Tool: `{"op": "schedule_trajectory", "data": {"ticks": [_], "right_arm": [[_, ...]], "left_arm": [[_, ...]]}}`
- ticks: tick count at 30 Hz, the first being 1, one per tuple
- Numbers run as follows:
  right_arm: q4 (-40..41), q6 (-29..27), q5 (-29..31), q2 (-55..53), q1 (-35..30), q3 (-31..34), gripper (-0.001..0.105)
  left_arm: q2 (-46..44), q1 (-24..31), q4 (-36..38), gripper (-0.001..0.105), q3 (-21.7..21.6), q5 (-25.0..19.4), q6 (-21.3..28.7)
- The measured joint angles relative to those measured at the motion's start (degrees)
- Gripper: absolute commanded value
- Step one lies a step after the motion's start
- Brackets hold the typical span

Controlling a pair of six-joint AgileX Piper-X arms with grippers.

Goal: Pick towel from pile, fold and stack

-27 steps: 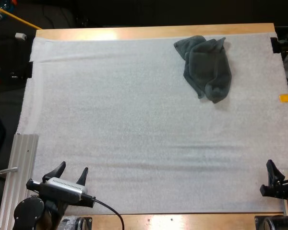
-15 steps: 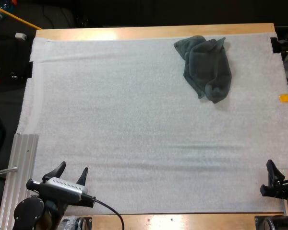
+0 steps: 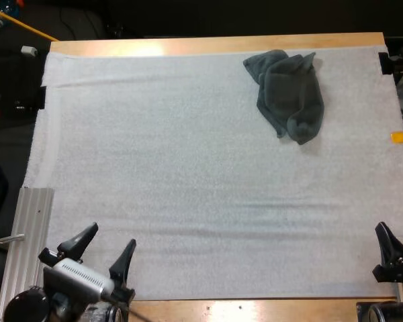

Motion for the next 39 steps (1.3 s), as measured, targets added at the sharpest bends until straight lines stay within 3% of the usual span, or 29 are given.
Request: {"op": "schedule_trajectory", "data": {"ticks": [11,16,24,30,35,39], "right_arm": [[6.21,0.0,-17.08,9.88,0.0,-10.99,0.061],[5.59,0.0,-18.03,13.16,0.0,-12.2,0.061],[-1.96,0.0,-18.1,25.16,0.0,-12.2,0.061],[-11.24,1.99,-13.65,37.62,1.47,-12.2,0.061],[-20.6,6.85,-0.44,53.89,10.93,-12.92,0.061],[-25.98,11.2,4.22,64.44,13.52,-13.22,0.061]], "left_arm": [[9.56,-10.07,-0.15,0.069,-9.04,4.6,-0.24],[12.16,-11.11,-0.38,0.069,-11.24,4.6,-0.24],[13.04,-11.11,-0.45,0.069,-11.54,4.6,-0.24],[13.04,-11.11,-0.45,0.069,-11.54,4.6,-0.24],[13.04,-11.11,-0.45,0.069,-11.54,4.6,-0.24],[13.04,-11.11,0.28,0.069,-11.54,4.6,-1.15]]}}
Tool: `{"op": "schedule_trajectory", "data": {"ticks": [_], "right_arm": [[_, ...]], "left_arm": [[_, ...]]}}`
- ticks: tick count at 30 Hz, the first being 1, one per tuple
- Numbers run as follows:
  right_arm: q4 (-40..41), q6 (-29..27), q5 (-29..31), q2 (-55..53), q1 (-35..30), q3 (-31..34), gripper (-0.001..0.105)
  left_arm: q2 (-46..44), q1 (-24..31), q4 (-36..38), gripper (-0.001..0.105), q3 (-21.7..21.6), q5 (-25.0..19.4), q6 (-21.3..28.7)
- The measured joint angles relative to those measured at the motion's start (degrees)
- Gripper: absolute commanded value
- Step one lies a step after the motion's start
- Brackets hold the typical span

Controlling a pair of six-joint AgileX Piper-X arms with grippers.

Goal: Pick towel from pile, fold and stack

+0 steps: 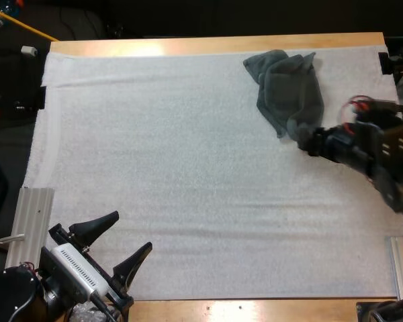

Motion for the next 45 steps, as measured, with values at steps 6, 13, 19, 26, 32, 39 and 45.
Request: {"op": "schedule_trajectory", "data": {"ticks": [6,13,19,26,32,39,45], "right_arm": [[-1.74,1.94,4.76,15.14,0.0,-5.11,0.061],[-2.43,1.71,10.12,28.42,0.0,-13.86,0.061],[-2.27,1.61,10.3,37.29,0.0,-19.25,0.06],[1.18,1.44,10.59,42.77,0.0,-20.79,0.035],[3.69,0.94,11.3,43.94,0.0,-21.32,0.0],[6.43,-3.31,11.38,40.18,0.0,-22.44,0.0],[6.43,-7.45,14.27,30.19,0.16,-22.78,0.0]], "left_arm": [[0.0,0.0,4.14,0.069,0.0,0.0,0.01],[0.0,0.0,7.19,0.069,0.0,0.23,-0.28],[0.0,0.0,8.27,0.069,0.0,1.26,-0.29],[0.0,0.0,8.27,0.069,0.0,2.34,-0.29],[0.0,0.0,8.27,0.069,0.0,2.47,-0.29],[0.0,0.0,8.36,0.069,0.0,2.51,-0.29],[0.0,0.0,8.36,0.069,0.0,2.51,-0.29]]}}
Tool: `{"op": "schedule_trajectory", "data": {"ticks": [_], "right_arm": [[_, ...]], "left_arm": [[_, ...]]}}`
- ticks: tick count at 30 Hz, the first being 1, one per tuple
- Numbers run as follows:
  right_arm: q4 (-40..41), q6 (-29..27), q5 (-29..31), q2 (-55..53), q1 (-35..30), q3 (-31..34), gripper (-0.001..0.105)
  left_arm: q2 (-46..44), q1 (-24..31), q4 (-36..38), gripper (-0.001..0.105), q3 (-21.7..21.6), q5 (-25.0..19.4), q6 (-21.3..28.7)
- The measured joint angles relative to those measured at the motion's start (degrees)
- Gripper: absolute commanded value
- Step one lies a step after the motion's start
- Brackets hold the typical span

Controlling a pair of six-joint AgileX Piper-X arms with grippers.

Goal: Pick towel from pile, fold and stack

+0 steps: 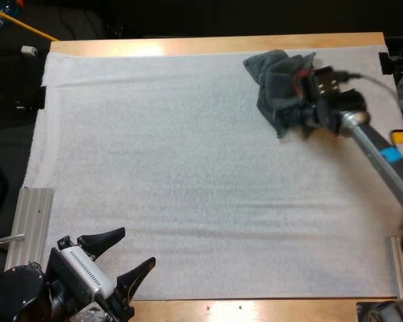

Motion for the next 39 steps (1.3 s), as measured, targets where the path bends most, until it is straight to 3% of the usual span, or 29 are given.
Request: {"op": "schedule_trajectory", "data": {"ticks": [12,22,27,35,39], "right_arm": [[4.33,-2.63,-2.36,-16.41,1.46,0.01,0.0],[12.54,-2.59,-3.26,-27.69,11.98,0.01,0.0],[14.78,1.45,-3.36,-30.18,21.8,-0.02,0.0],[15.39,12.42,-7.24,-30.33,39.45,-3.04,0.0],[15.64,17.4,-5.37,-30.32,43.59,-3.58,0.0]], "left_arm": [[0.0,0.0,0.0,0.069,0.0,0.0,0.0],[0.0,0.0,0.0,0.069,0.0,0.0,0.0],[0.0,0.0,-0.02,0.069,0.0,0.0,0.0],[0.0,0.0,-0.09,0.069,0.0,0.0,0.0],[0.0,0.0,-0.09,0.069,0.0,0.0,0.0]]}}
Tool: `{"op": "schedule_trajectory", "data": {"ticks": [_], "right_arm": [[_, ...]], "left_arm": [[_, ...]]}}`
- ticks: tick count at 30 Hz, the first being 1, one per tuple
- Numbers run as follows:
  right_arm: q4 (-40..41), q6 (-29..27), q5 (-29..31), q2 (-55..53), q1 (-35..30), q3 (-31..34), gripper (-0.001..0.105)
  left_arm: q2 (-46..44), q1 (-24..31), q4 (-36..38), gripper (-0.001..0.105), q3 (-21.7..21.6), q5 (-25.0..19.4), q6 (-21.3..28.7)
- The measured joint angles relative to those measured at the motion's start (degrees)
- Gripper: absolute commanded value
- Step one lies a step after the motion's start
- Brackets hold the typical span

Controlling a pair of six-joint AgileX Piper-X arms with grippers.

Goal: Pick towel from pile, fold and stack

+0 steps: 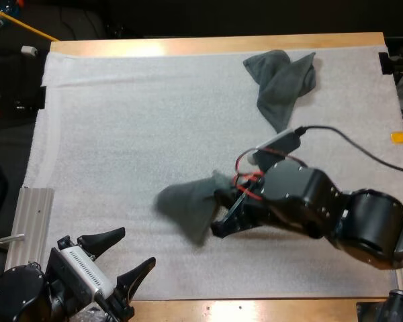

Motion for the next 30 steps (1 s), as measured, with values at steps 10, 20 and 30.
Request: {"op": "schedule_trajectory", "data": {"ticks": [10,20,30], "right_arm": [[-2.87,6.35,2.5,13.71,-5.21,3.92,0.0],[-18.4,6.69,-1.7,25.66,-13.49,4.01,0.0],[-18.58,5.48,-2.34,24.4,-19.22,3.99,0.088]], "left_arm": [[0.0,0.0,0.0,0.069,0.0,0.0,0.0],[0.0,0.0,0.0,0.069,0.0,0.0,0.0],[0.0,0.0,0.0,0.069,0.0,0.0,0.0]]}}
